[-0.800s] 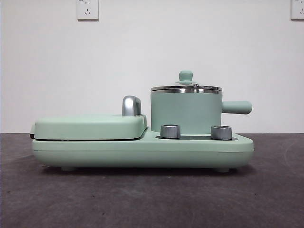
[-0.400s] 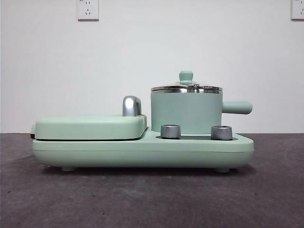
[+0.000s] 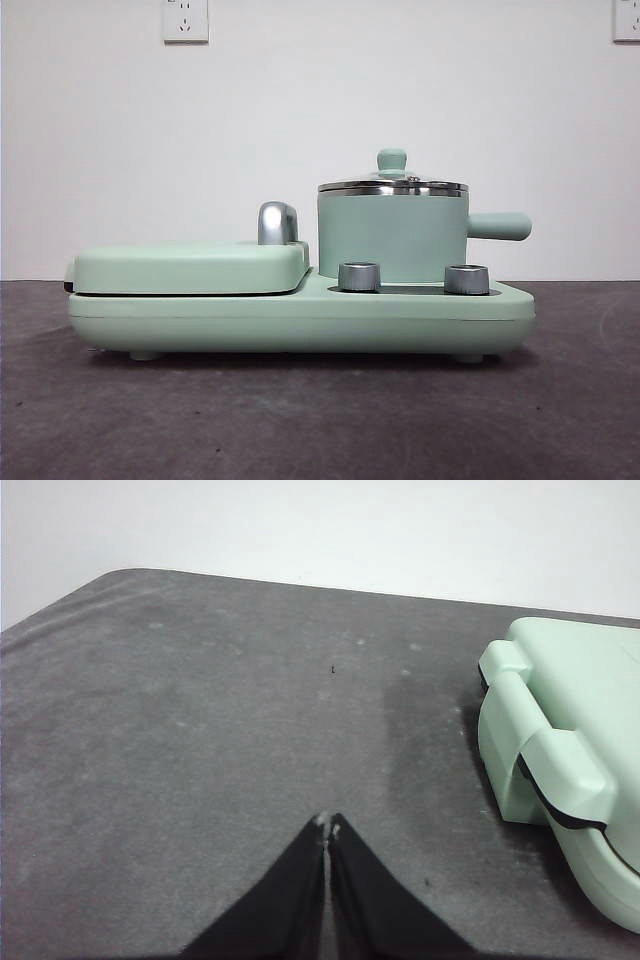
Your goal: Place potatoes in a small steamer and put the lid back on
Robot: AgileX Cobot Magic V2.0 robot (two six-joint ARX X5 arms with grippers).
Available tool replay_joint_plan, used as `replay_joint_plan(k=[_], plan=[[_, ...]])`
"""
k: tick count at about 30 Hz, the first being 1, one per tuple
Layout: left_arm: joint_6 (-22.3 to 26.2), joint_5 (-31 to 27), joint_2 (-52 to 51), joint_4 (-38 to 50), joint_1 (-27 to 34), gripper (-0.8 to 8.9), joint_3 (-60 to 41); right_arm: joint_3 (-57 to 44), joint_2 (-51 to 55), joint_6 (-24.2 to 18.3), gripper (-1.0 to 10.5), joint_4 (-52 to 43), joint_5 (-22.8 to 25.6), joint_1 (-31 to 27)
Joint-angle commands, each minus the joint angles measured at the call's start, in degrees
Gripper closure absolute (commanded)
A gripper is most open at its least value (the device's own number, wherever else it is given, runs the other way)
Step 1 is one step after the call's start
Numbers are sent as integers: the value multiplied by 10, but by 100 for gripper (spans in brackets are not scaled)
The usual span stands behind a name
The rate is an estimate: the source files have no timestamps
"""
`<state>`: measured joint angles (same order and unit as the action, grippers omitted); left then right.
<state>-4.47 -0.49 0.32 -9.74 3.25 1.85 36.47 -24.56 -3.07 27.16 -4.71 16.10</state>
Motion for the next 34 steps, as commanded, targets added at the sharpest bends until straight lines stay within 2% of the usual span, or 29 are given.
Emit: replay_joint_plan(k=[1, 6, 13, 16, 20, 34], plan=[[5, -1, 0, 7, 1, 808, -11, -126, 47, -5, 928, -139, 2, -34], [5, -1, 0, 7, 1, 808, -11, -264, 110, -3, 928, -247, 3, -91], [5, -1, 0, 7, 1, 808, -11, -359, 205, -1, 928, -268, 21, -124], [5, -1, 0, 7, 1, 808, -11, -358, 243, -2, 928, -230, 43, -133], [4, -1, 0, 7, 1, 807, -11, -358, 243, -3, 928, -229, 78, -141], [4, -1, 0, 7, 1, 808, -11, -358, 243, 8, 928, -247, 77, -140]])
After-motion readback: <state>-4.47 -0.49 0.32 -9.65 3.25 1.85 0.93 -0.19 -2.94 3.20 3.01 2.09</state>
